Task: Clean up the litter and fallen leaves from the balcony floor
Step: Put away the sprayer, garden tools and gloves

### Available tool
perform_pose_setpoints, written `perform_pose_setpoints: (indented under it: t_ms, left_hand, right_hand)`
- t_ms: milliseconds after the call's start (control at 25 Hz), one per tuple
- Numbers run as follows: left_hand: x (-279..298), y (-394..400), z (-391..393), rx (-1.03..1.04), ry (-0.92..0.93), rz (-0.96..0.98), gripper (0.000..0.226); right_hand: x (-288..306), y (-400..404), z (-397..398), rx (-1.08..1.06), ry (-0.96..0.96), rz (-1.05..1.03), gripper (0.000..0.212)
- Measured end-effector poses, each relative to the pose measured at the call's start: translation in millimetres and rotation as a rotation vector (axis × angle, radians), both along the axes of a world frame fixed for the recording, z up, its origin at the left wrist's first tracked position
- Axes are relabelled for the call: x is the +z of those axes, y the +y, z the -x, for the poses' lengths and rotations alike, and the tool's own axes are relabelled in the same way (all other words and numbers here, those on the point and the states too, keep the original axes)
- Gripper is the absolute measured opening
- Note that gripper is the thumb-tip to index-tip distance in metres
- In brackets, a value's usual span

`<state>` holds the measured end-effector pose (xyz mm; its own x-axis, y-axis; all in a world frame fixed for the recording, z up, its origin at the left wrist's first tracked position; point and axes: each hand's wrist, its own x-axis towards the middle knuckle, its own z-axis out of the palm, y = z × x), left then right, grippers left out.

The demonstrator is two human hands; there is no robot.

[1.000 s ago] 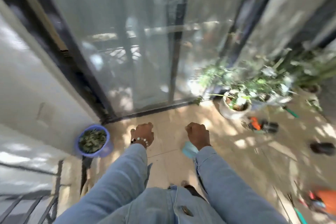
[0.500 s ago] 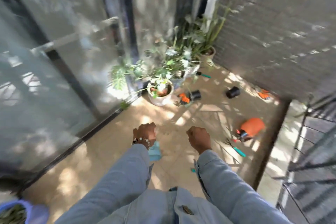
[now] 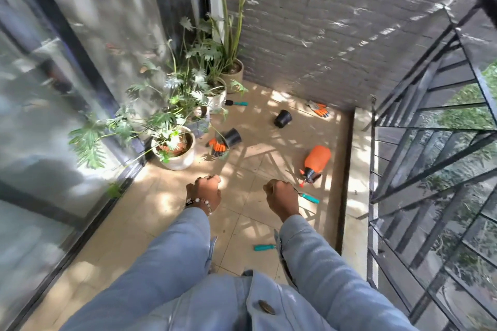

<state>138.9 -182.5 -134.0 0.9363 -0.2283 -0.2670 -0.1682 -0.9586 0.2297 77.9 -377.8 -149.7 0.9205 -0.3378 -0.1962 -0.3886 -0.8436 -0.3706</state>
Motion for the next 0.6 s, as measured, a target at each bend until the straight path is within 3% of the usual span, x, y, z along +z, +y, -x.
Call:
perform_pose_setpoints:
  t_ms: [280,400,440,520,600]
  left_hand:
    - [-5.2,6.6,-68.6,-0.028,0.005,0.116,0.019]
    - [-10.8,21.4,-97.1,0.143,0.150,0.171,0.045]
    - [-13.5,24.0,-101.7,0.097,0.230,0.098,0.053]
    - [-0.8,15.4,-113.0,0.036,0.187,0.065,0.052]
    - [6.1,1.8,-125.9,0.059,0.116,0.240,0.044]
  right_hand:
    - [-3.5,5.5,-49.2,-0.117,-0.003,-0.022,0.029]
    - [-0.2,15.6,-77.7,-0.141,0.021,-0.002,0.030]
    - [2.0,18.7,-85.3,-0.152,0.024,-0.002,0.029]
    - [2.9,20.5,-98.8,-0.181,0.001,-0.010,0.029]
    - [3.6,16.8,-106.6,-0.188,-0.012,-0.001,0.029]
